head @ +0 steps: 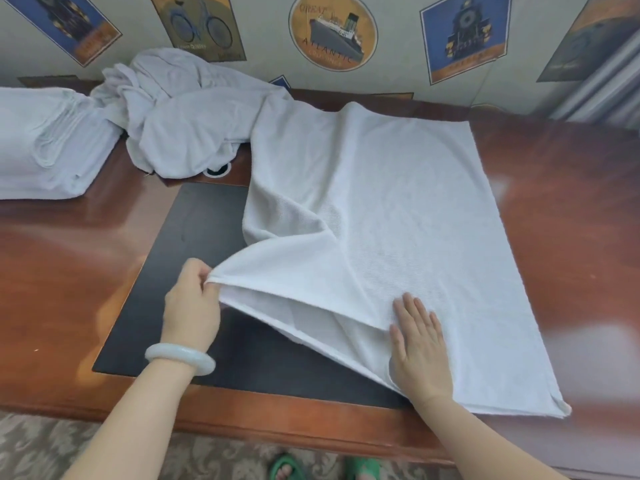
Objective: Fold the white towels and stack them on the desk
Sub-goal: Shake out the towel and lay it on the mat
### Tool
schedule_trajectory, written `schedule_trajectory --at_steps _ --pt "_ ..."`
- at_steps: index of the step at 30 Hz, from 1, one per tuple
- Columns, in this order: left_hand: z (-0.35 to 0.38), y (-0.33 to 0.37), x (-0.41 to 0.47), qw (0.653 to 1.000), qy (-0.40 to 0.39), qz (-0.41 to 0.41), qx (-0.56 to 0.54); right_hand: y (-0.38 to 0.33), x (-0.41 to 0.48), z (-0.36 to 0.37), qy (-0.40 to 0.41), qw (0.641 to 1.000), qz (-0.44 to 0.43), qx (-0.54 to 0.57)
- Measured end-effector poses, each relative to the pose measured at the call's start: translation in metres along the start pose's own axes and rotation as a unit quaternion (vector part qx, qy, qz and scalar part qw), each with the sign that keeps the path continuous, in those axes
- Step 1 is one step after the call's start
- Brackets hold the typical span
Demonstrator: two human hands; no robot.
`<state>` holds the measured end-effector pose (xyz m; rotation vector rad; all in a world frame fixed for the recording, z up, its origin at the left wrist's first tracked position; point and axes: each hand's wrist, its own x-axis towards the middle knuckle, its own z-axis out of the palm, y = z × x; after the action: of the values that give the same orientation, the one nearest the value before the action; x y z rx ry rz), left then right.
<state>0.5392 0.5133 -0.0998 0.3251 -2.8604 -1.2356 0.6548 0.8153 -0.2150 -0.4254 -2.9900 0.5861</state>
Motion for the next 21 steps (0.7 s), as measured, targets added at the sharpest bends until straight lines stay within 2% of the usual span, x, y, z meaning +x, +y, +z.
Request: schedule_trajectory --at_steps 4,6,7,10,12,13,15,17,18,21 --pt "-0.026 -0.056 -0.028 0.995 -0.036 -0.048 0.082 0.003 0.001 0.002 -0.024 0.999 0.003 -0.026" --pt "-0.018 -0.083 -0.047 0.98 -0.063 -0.084 0.172 0.002 0.001 0.003 -0.02 0.999 0.005 -0.044" --pt "-0.014 -0.093 -0.054 0.971 -0.054 -0.067 0.223 0.001 0.001 0.003 -0.019 0.998 0.005 -0.055" --pt "-0.003 -0.101 -0.056 0.942 -0.011 0.113 0.315 -0.002 0.002 0.003 -0.019 0.997 0.003 -0.073" --pt "0.0 -0.095 -0.048 0.913 -0.028 0.22 0.342 -0.002 0.001 0.003 -0.026 0.996 0.004 -0.081" --pt "-0.002 -0.09 -0.043 0.906 -0.045 0.243 0.343 -0.003 0.001 0.002 -0.029 0.996 0.003 -0.089" --pt "-0.014 -0.09 -0.032 0.931 -0.047 0.197 0.303 -0.005 0.0 0.002 -0.035 0.994 0.003 -0.107" --pt "-0.031 -0.106 -0.029 0.971 -0.003 0.086 0.222 -0.006 0.001 0.002 -0.045 0.992 0.007 -0.12" --pt "-0.04 -0.115 -0.032 0.98 0.006 0.052 0.192 -0.007 0.001 0.002 -0.047 0.991 0.01 -0.124" --pt "-0.049 -0.133 -0.051 0.986 -0.013 0.043 0.162 -0.008 0.001 0.003 -0.043 0.991 0.013 -0.129"
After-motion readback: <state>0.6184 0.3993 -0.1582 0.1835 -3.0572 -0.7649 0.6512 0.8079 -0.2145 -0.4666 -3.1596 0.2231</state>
